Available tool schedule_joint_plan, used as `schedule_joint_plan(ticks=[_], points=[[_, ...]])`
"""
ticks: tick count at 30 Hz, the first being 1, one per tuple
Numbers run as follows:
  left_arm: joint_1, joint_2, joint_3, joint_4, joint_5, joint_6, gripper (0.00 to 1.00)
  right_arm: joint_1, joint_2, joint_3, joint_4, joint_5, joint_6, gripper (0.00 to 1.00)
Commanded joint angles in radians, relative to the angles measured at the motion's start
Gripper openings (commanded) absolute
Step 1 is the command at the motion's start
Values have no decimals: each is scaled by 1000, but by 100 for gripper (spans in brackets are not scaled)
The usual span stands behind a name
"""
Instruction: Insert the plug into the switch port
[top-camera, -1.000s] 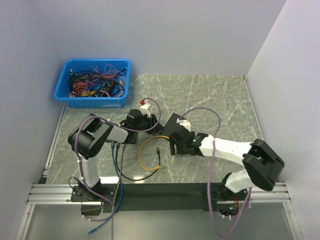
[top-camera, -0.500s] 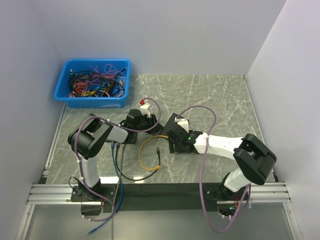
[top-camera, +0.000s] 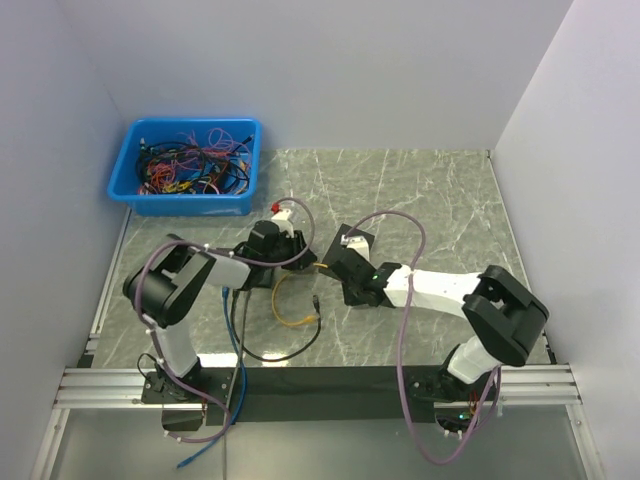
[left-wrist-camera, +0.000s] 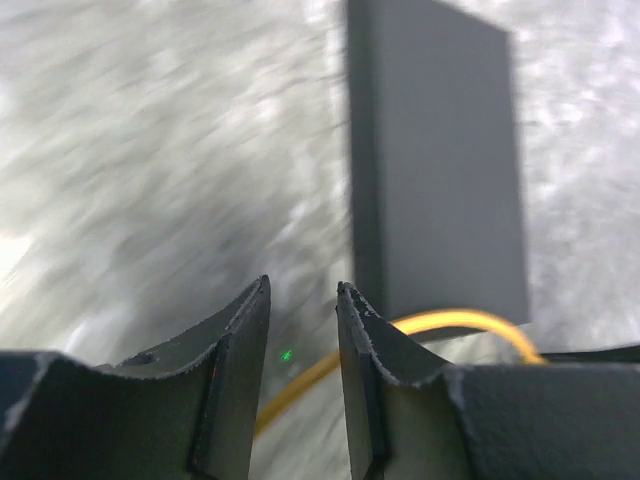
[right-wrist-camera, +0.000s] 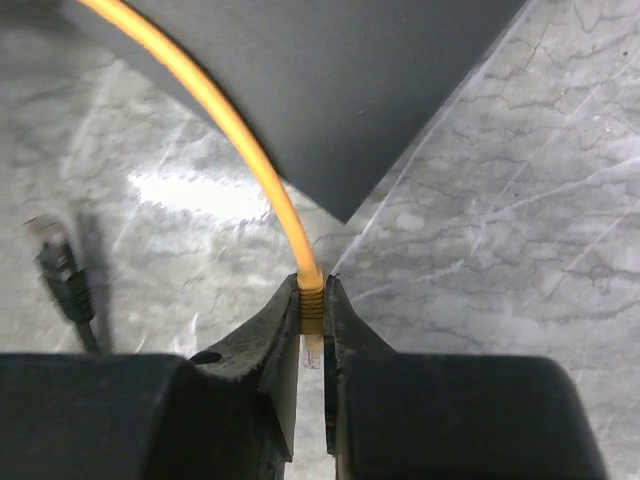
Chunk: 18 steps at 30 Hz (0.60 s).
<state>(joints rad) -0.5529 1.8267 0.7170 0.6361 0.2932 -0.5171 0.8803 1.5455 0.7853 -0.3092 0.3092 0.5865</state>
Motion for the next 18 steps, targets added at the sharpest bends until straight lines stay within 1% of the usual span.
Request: schedule_joint_plan(ticks=[1,3,4,5,6,7,8,10,11,13,14,16,17,18], points=[[2,-107,-28,-145,-145,-34,39,5,-102,26,-5,1,-8,0],[-2,-217,-42,-214,-221,-49,38,5,-140,41,-28,-15,-10,0],[-19,-260,-47,-243,-311,-52,38,5,-174,61,-36,-18,-10,0],[-30,-349,-47,-278,-359,-52,37,3,-189,74,-54,-25,-10,0],[-42,-392,-45,-335,-394,-47,37,2,-203,87,-63,-41,-10,0],[-73,-435,-44,-370,-476,-47,38,3,-223,118,-82,-45,-10,0],[-88,-513,-34,-398,-509,-44,38,3,-232,133,-94,-51,-5,0],[-142,-584,-25,-464,-569,-43,38,2,-257,175,-105,-65,7,0],[-156,-648,-22,-481,-606,-47,38,2,-266,186,-114,-67,16,0],[-197,-710,-45,-493,-615,-64,38,-1,-281,219,-123,-58,42,0],[-209,-769,-59,-483,-609,-67,38,-7,-285,230,-123,-56,52,0],[-244,-822,-91,-460,-598,-77,38,-24,-286,256,-122,-59,74,0],[-255,-866,-121,-423,-588,-74,39,-32,-286,262,-116,-65,79,0],[-265,-882,-135,-408,-560,-69,40,-40,-282,269,-110,-70,82,0]])
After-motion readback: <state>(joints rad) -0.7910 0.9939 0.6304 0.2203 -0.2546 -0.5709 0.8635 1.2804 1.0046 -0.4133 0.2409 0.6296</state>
